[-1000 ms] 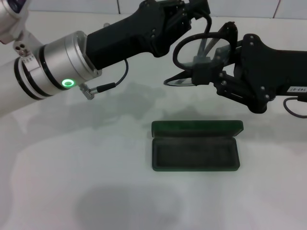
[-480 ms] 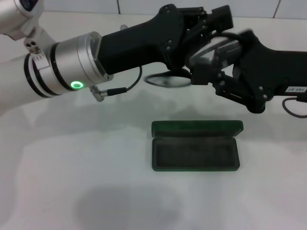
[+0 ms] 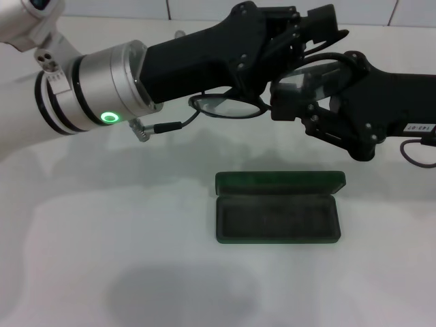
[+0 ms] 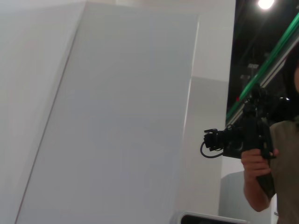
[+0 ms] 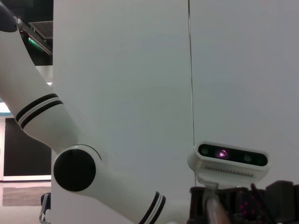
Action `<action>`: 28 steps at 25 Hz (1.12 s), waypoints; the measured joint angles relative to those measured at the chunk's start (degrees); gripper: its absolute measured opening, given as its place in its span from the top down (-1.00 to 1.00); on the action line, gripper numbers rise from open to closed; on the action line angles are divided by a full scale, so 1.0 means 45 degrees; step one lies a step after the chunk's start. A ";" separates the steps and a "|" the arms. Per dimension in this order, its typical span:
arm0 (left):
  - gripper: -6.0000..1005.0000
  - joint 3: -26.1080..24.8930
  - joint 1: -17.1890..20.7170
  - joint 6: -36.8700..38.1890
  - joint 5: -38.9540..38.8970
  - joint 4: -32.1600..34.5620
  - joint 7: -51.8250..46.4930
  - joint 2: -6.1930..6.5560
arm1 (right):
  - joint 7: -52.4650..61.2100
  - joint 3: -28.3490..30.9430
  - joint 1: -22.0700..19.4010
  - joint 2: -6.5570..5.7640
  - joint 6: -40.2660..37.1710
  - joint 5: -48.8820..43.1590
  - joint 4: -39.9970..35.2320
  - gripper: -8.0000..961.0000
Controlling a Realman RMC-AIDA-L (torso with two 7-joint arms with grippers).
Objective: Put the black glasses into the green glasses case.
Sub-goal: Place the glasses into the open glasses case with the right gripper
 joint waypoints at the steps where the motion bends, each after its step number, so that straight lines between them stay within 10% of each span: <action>1: 0.93 -0.0019 0.0035 -0.0030 -0.0001 -0.0006 0.0027 -0.0001 | 0.0001 0.0000 -0.0002 -0.0001 0.0004 0.0000 -0.0002 0.79; 28: 0.93 -0.1295 0.1654 -0.0569 -0.0136 -0.0042 0.0254 0.0088 | 0.0028 0.0669 -0.0076 -0.0033 -0.0087 0.0061 0.0000 0.86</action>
